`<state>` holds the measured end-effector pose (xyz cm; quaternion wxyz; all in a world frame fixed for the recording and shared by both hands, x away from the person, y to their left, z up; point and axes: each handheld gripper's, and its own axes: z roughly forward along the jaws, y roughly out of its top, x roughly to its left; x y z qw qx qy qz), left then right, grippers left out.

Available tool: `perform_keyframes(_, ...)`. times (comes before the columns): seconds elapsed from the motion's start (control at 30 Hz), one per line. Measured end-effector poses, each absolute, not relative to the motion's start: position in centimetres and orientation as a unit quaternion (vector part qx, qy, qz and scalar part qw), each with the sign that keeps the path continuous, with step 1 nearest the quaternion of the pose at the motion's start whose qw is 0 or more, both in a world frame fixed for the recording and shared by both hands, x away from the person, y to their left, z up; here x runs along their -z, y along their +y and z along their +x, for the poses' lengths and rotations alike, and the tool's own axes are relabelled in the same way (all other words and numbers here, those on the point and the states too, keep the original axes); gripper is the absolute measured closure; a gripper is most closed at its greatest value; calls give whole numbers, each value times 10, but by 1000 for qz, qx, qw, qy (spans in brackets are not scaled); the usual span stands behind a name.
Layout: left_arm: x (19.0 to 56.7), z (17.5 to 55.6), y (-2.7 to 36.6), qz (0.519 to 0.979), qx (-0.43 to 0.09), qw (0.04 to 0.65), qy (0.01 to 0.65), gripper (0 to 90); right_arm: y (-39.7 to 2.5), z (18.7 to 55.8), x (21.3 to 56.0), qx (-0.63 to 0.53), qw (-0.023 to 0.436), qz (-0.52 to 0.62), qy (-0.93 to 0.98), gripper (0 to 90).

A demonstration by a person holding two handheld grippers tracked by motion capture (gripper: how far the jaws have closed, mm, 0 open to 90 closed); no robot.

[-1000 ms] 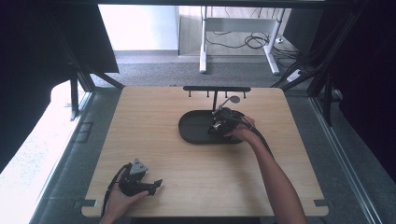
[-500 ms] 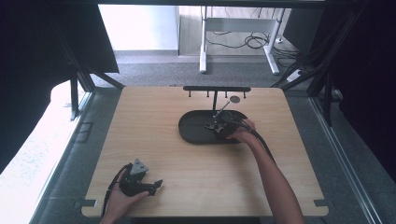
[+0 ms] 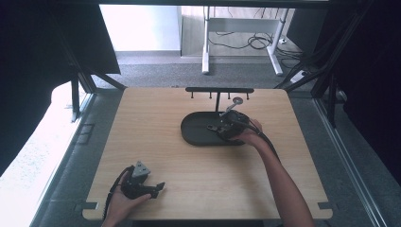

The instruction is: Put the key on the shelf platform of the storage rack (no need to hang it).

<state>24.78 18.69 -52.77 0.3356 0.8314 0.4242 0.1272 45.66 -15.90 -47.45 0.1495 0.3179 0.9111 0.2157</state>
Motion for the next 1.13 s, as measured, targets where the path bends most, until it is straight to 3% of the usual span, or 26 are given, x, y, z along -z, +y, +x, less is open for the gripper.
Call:
perform_keyframes(0.37,527,247,185,833,-129,334,422,206,-174,406,456,-264,142,292,908,350)
perform_keyframes(0.73,528,247,183,833,-128,334,422,206,-207,347,471,-313,124,299,893,374)
perform_keyframes(1.13,530,247,181,835,-127,332,420,205,-230,324,478,-332,142,314,878,369)
